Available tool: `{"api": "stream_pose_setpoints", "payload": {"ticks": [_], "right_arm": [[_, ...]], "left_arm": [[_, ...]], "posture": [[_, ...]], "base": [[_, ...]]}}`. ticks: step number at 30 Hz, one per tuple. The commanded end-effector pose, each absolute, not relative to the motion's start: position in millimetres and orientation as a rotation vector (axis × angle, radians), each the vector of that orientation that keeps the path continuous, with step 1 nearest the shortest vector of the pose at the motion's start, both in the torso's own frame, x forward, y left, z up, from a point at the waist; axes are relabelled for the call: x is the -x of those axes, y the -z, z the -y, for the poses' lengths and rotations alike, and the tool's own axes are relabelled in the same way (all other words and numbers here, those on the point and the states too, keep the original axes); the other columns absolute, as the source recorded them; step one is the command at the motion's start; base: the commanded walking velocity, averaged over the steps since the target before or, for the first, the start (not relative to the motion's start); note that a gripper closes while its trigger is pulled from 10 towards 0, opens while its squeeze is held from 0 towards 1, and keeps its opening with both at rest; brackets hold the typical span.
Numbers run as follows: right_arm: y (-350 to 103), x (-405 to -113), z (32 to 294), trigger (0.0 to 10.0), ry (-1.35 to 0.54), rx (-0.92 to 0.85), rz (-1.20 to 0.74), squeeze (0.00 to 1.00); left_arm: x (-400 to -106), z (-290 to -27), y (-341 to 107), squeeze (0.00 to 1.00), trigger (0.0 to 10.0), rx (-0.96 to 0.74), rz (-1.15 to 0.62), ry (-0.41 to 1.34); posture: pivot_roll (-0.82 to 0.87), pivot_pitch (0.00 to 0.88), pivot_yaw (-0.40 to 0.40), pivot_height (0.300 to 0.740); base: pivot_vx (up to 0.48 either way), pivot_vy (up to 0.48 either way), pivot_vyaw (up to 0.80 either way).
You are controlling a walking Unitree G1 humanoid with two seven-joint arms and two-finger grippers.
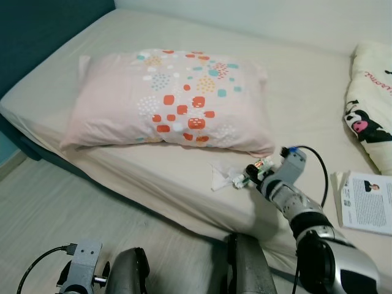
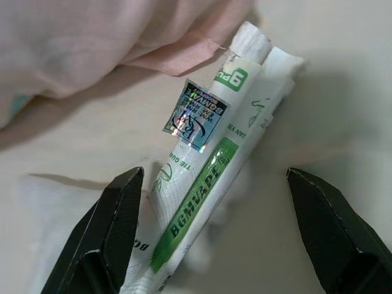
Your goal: Clean up the room
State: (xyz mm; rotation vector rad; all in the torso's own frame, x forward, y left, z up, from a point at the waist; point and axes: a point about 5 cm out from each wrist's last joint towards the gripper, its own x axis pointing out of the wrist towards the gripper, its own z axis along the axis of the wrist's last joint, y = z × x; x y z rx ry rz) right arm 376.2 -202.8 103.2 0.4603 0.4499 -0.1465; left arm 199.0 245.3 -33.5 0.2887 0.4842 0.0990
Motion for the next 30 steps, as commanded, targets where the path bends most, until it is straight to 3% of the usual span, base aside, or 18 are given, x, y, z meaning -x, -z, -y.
{"api": "stream_pose_setpoints", "payload": {"ticks": [1, 4, 6, 7, 9, 10, 24, 30], "right_arm": [[-101.2, -375.7, 203.6, 10.0, 0.153, -0.383, -0.47, 0.0], [-117.6, -385.7, 196.1, 10.0, 0.112, -0.229, -0.44, 0.0], [-117.6, -385.7, 196.1, 10.0, 0.112, -0.229, -0.44, 0.0], [-126.6, -390.9, 189.9, 8.9, 0.096, -0.177, -0.417, 0.0], [-126.6, -390.9, 189.9, 8.9, 0.096, -0.177, -0.417, 0.0], [-128.1, -391.8, 189.0, 0.0, 0.099, -0.173, -0.412, 0.0], [-116.2, -385.7, 195.2, 0.0, 0.144, -0.198, -0.468, 0.0], [-145.3, -395.9, 204.0, 0.0, 0.08, -0.384, -0.28, 0.0]], "left_arm": [[-187.0, -251.1, 38.8, 0.0, 10.0, -0.304, -0.529, -0.099], [-181.9, -251.1, 39.1, 0.0, 10.0, -0.299, -0.527, -0.108], [-181.9, -251.1, 39.1, 0.0, 10.0, -0.299, -0.527, -0.108], [-177.4, -251.0, 39.0, 0.0, 10.0, -0.296, -0.526, -0.113], [-177.4, -251.0, 39.0, 0.0, 10.0, -0.296, -0.526, -0.113], [-175.2, -251.3, 39.3, 0.0, 10.0, -0.296, -0.528, -0.115], [-171.6, -252.3, 38.0, 0.0, 10.0, -0.297, -0.536, -0.12], [-181.4, -247.7, 36.1, 0.0, 10.0, -0.289, -0.528, -0.118]], "posture": [[0.02, 0.356, -0.02, 0.549], [0.03, 0.374, -0.033, 0.549], [0.03, 0.374, -0.033, 0.549], [0.03, 0.385, -0.04, 0.549], [0.03, 0.385, -0.04, 0.549], [0.03, 0.39, -0.041, 0.549], [0.03, 0.384, -0.042, 0.549], [0.01, 0.361, -0.045, 0.549]], "base": [[0.0, 0.0, 0.0], [0.0, 0.0, 0.0], [0.0, 0.0, 0.0], [0.0, 0.0, 0.0], [0.0, 0.0, 0.0], [0.0, 0.0, 0.0], [0.0, 0.0, 0.0], [0.0, 0.0, 0.0]]}}
